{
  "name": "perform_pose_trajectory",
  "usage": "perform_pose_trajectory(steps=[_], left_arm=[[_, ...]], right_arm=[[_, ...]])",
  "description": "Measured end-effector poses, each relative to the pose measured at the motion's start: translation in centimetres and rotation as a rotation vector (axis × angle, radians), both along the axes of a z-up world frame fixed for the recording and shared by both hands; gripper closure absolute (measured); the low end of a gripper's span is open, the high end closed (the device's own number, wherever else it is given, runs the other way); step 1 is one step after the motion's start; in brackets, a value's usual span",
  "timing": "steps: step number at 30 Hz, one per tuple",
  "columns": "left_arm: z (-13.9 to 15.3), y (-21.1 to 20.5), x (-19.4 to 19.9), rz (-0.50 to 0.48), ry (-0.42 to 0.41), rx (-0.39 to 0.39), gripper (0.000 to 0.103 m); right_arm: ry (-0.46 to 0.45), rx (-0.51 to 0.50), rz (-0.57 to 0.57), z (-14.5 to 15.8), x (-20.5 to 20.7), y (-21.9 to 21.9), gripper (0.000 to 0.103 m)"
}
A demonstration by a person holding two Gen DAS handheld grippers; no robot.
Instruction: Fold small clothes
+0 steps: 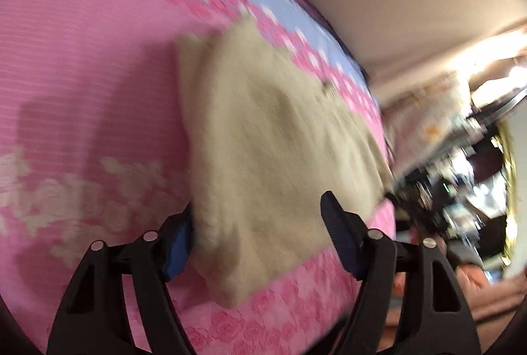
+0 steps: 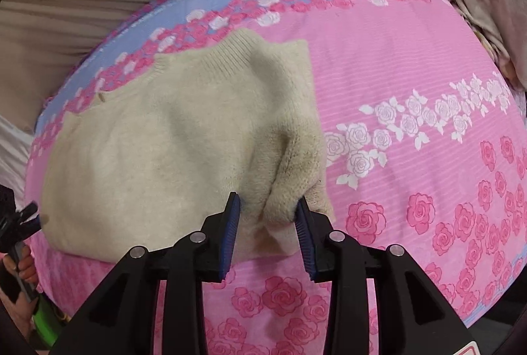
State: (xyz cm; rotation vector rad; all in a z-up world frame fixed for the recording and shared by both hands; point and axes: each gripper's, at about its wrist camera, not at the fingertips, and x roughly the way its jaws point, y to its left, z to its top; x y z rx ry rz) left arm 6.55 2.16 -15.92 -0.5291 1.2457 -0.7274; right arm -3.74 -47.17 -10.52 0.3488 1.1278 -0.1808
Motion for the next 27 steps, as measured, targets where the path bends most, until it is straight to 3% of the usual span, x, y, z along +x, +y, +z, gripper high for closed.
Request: perform_pose_trajectory(steps=[3,5,7,8,9,11,12,13,14,15,16,17,19,20,21,22,23,25,27], left_arm=[[-0.3,-1.6,-1.2,-0.223,0.020,0.046,0.046],[-0.8,-1.3,-2.4,-0.330,0.049,0.123,0.061],[-2.0,-0.1,-3.6,-0.415,0.101,0.249,0.069],[-2.6,0.4,-4.4,-0.429,0.107,0.301,0.080],[-2.5,1.5,-4.7,-0.419,0.105,0.343,0.084],[-1.5,2.8,-4.2,-0.335,0.107,0.404,0.083],[-0.1,3.4,-4.1,-0.269,0.075,0.407,0.080],[1.1,3.8,-4.2,-0.224,0.034,0.385,0.070],[2.2,3.9,-4.2,-0.177,-0.008,0.377,0.049],[3.6,3.6,-4.4,-0.115,-0.066,0.371,0.036],[5.1,2.6,-4.5,-0.057,-0.137,0.350,0.014],[5.7,1.9,-4.5,-0.028,-0.174,0.344,0.008],[5.4,0.2,-4.0,0.047,-0.202,0.326,0.009],[4.3,-0.9,-3.5,0.073,-0.162,0.332,0.013],[2.9,-1.9,-3.0,0.082,-0.111,0.341,0.026],[1.9,-2.4,-2.5,0.066,-0.067,0.353,0.073],[1.1,-2.9,-2.3,0.053,-0.019,0.383,0.091],[1.3,-1.9,-2.6,0.128,-0.026,0.431,0.090],[0.3,-0.9,-2.6,0.196,0.028,0.490,0.089]], right_arm=[[0.030,-0.007,-0.028,-1.0,0.5,-0.3,0.066],[0.029,-0.016,-0.036,-0.9,0.5,-0.3,0.065],[0.029,-0.034,-0.039,-0.8,0.4,-0.3,0.062],[0.030,-0.042,-0.044,-0.7,0.2,-0.4,0.061],[0.030,-0.049,-0.047,-0.5,0.0,-0.5,0.061],[0.020,-0.074,-0.069,0.5,-0.8,-0.6,0.061],[0.001,-0.092,-0.081,1.3,-1.2,-0.6,0.061],[-0.025,-0.109,-0.084,2.1,-1.5,-0.6,0.060],[-0.045,-0.118,-0.073,2.8,-1.6,-0.5,0.055],[-0.052,-0.126,-0.055,3.1,-1.3,-0.5,0.042],[-0.047,-0.133,-0.038,2.9,-0.9,-0.6,0.038],[-0.028,-0.146,-0.029,2.3,-0.4,-0.7,0.037],[0.034,-0.145,-0.027,0.2,0.8,-1.3,0.042],[0.066,-0.111,-0.029,-1.1,1.4,-1.8,0.079],[0.073,-0.064,-0.023,-1.6,1.7,-1.9,0.086],[0.059,-0.055,-0.034,-1.2,1.8,-1.9,0.087],[0.004,-0.063,-0.038,0.2,1.6,-1.9,0.087],[-0.067,-0.081,-0.013,2.0,1.3,-2.0,0.087],[-0.010,-0.100,0.020,0.2,1.9,-2.4,0.079]])
